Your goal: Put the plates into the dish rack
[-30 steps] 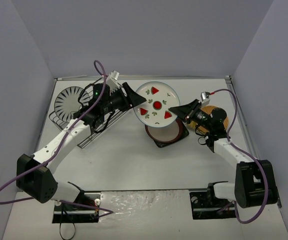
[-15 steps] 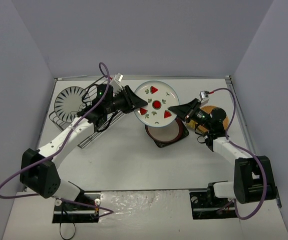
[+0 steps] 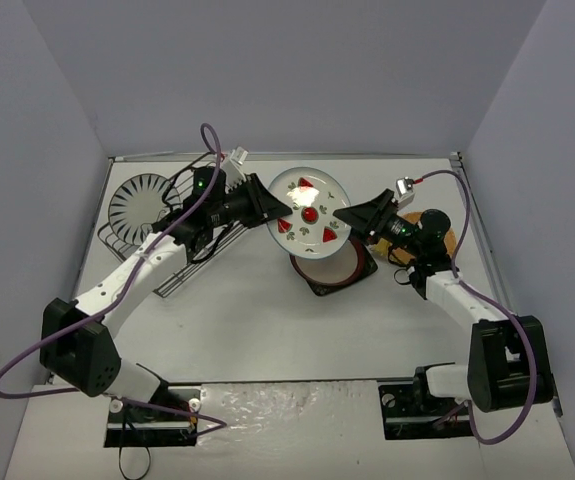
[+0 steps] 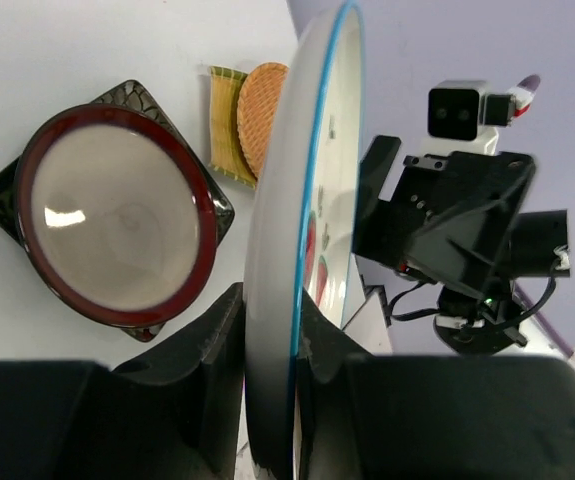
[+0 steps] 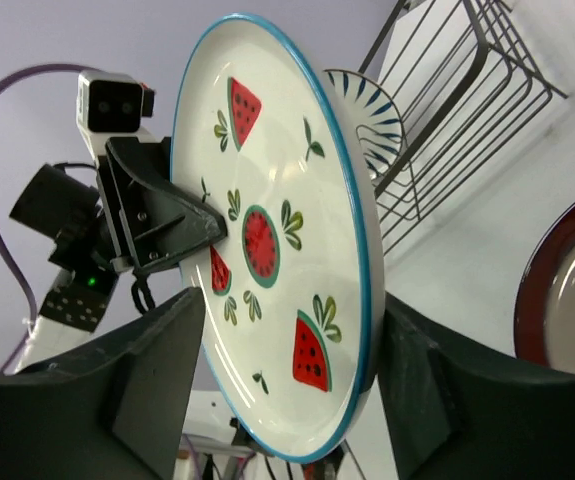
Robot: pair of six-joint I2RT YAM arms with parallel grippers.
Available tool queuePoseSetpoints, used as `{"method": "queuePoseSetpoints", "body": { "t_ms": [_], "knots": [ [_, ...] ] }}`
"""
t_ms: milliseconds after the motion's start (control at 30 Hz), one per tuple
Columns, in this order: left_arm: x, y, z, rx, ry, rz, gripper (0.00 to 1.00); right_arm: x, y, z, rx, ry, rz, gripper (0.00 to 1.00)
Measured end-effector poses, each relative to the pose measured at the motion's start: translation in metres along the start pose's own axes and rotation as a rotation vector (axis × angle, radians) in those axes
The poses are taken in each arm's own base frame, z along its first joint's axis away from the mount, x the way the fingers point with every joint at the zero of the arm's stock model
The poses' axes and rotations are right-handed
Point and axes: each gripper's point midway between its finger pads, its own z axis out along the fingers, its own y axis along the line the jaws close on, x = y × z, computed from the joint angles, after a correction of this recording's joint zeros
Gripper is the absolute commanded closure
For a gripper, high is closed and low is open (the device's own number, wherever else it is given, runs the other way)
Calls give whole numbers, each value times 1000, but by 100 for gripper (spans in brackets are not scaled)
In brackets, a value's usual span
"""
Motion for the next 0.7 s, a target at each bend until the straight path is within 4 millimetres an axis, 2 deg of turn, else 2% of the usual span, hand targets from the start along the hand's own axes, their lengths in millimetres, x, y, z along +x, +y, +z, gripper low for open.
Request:
{"method": "queuePoseSetpoints", "body": {
  "t_ms": [33, 133, 267, 367, 467, 567, 700],
  "knots": [
    [1, 2, -1, -6, 5, 8, 100, 0, 0, 0, 4, 4, -16, 11],
    [1, 8, -3, -23, 17, 31, 100, 0, 1, 0, 20, 17, -61, 1],
    [-5, 15, -8, -41, 22, 54, 100, -1, -2, 1, 54, 32, -118, 0],
    [-18, 19, -17, -60, 15, 83, 100, -1, -13, -1, 120, 47, -155, 0],
    [-44, 24, -34, -84, -15, 148, 100, -5, -30, -5, 226, 48, -205, 0],
    [-76, 33, -58, -126, -63, 245, 100, -6, -44, -13, 315, 48, -252, 0],
    [-121, 57, -108, -268, -139, 423, 100, -4, -53, -23, 383, 47, -288, 0]
  ]
}}
